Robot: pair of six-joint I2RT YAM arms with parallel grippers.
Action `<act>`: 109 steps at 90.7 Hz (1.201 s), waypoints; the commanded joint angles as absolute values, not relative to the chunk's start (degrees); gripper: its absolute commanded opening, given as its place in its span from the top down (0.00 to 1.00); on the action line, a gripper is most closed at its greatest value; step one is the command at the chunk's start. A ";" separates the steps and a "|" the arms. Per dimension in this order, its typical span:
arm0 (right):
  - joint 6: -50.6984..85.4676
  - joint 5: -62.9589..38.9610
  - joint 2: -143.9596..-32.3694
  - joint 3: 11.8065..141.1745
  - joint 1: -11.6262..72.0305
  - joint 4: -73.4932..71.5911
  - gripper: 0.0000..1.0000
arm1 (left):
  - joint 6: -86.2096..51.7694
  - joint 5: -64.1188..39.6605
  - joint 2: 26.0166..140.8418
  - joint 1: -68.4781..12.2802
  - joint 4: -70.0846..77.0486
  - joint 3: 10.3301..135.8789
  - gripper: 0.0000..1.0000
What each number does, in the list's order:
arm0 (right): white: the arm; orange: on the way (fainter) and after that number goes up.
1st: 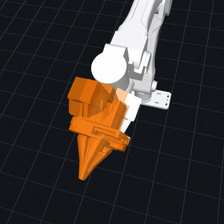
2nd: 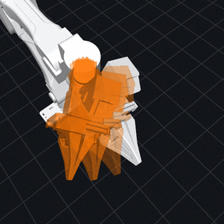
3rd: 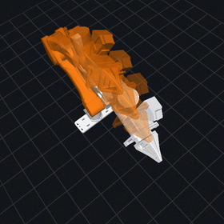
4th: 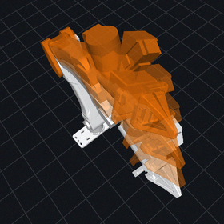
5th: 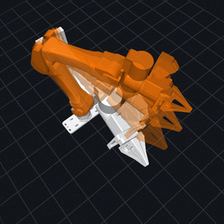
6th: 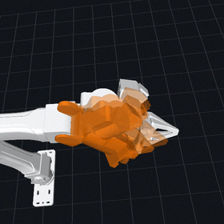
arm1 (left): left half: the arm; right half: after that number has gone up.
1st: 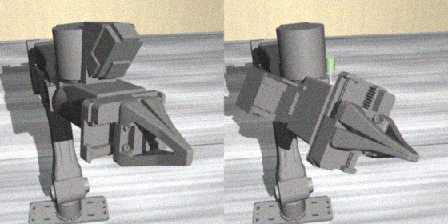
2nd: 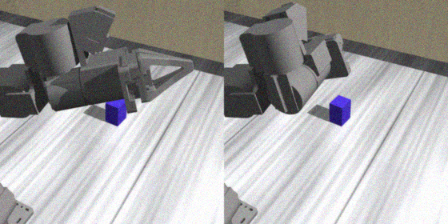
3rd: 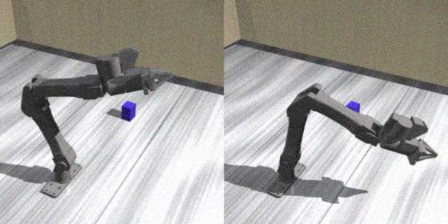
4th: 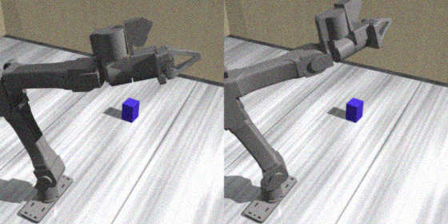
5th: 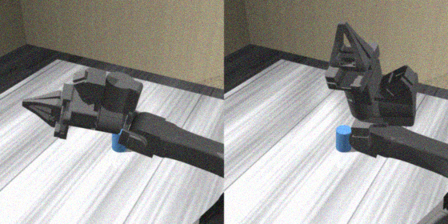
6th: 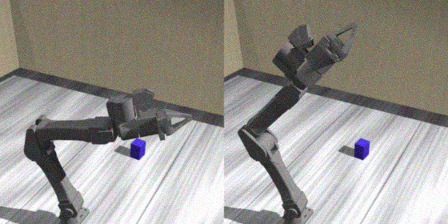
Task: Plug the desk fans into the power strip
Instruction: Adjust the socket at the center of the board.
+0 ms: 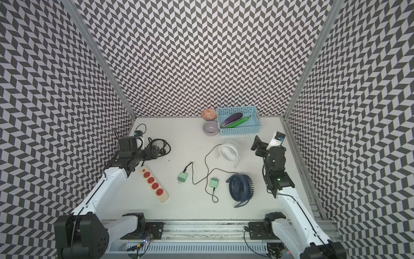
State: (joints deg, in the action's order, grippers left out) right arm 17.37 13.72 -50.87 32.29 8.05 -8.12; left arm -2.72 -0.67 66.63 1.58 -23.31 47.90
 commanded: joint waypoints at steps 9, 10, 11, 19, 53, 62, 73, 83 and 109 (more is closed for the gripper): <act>17.12 16.38 -49.72 29.72 8.62 -10.55 0.00 | -5.55 -1.01 67.62 3.94 -25.76 46.79 0.00; 17.04 16.41 -49.78 29.72 8.66 -10.55 0.00 | -5.81 -1.03 67.69 4.08 -25.76 46.77 0.00; 16.91 16.46 -49.85 29.76 8.77 -10.50 0.00 | -6.02 -1.09 67.77 4.32 -25.80 46.77 0.00; 16.47 17.47 -50.18 29.84 9.05 -10.33 0.01 | -7.59 -1.74 68.79 6.31 -26.41 47.13 0.00; 15.61 18.79 -50.60 29.71 9.55 -10.88 0.00 | -16.22 -8.26 75.07 11.22 -35.67 52.94 0.04; 15.22 18.93 -50.32 29.71 9.54 -10.68 0.00 | -18.09 -10.65 76.67 12.71 -36.86 52.57 0.05; 15.18 18.81 -50.21 29.25 9.62 -11.02 0.00 | -19.86 -13.80 78.64 13.29 -36.64 50.63 0.05; 15.24 18.73 -50.01 28.76 9.61 -11.58 0.01 | -21.17 -14.94 80.23 13.47 -35.34 48.60 0.06; 14.95 19.08 -49.44 28.11 9.74 -11.91 0.00 | -21.79 -12.92 82.04 13.83 -35.92 47.60 0.10</act>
State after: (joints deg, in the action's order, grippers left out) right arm 15.51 18.24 -50.61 28.95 9.23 -9.04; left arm -20.93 -13.39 81.54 13.21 -34.79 48.10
